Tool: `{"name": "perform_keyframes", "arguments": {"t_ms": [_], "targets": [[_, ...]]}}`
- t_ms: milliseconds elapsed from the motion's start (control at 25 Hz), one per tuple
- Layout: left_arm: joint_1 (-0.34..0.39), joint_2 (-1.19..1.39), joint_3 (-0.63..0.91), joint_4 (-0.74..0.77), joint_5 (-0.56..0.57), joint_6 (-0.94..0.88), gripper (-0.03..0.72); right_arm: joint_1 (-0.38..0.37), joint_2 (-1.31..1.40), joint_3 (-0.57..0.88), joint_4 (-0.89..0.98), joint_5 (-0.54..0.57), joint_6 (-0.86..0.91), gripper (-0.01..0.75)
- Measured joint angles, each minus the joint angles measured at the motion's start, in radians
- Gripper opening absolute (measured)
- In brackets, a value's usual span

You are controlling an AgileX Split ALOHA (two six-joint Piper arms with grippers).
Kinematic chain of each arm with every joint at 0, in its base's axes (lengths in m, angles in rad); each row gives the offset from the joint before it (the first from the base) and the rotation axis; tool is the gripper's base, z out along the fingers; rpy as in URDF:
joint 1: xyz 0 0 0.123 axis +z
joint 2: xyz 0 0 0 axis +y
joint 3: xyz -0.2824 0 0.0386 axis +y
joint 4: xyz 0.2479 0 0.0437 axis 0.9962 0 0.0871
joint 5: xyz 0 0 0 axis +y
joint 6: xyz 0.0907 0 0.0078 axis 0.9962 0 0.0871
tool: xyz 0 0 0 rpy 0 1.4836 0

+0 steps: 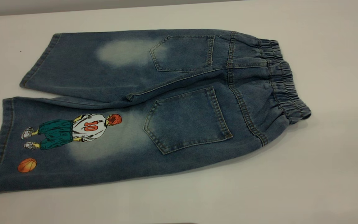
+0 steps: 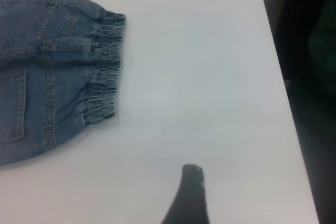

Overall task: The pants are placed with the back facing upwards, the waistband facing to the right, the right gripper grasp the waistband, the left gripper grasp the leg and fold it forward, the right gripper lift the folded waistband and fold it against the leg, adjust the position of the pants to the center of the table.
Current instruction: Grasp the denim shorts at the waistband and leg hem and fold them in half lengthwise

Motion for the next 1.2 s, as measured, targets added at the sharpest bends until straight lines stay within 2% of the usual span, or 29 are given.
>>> {"name": "perform_keyframes", "arguments": {"t_ms": [360, 520, 720, 920, 1040, 1200], "targets": [[0.000, 0.023, -0.006, 0.000, -0.009, -0.013, 0.379, 0.000, 0.001, -0.001, 0.002, -0.016, 0.019, 0.561], [0.000, 0.173, -0.040, -0.036, -0.135, -0.061, 0.379, 0.000, 0.073, -0.056, 0.011, -0.061, 0.054, 0.559], [0.000, 0.472, -0.054, -0.126, -0.330, -0.062, 0.379, 0.000, 0.316, -0.106, 0.059, -0.169, 0.055, 0.559], [0.000, 0.752, -0.054, -0.288, -0.511, 0.070, 0.379, 0.000, 0.630, -0.106, 0.286, -0.291, -0.080, 0.559], [0.000, 0.892, -0.054, -0.438, -0.586, 0.226, 0.379, 0.000, 0.824, -0.106, 0.496, -0.359, -0.247, 0.559], [0.000, 1.037, -0.054, -0.651, -0.646, 0.500, 0.379, 0.000, 1.092, -0.106, 0.828, -0.376, -0.555, 0.559]]}}
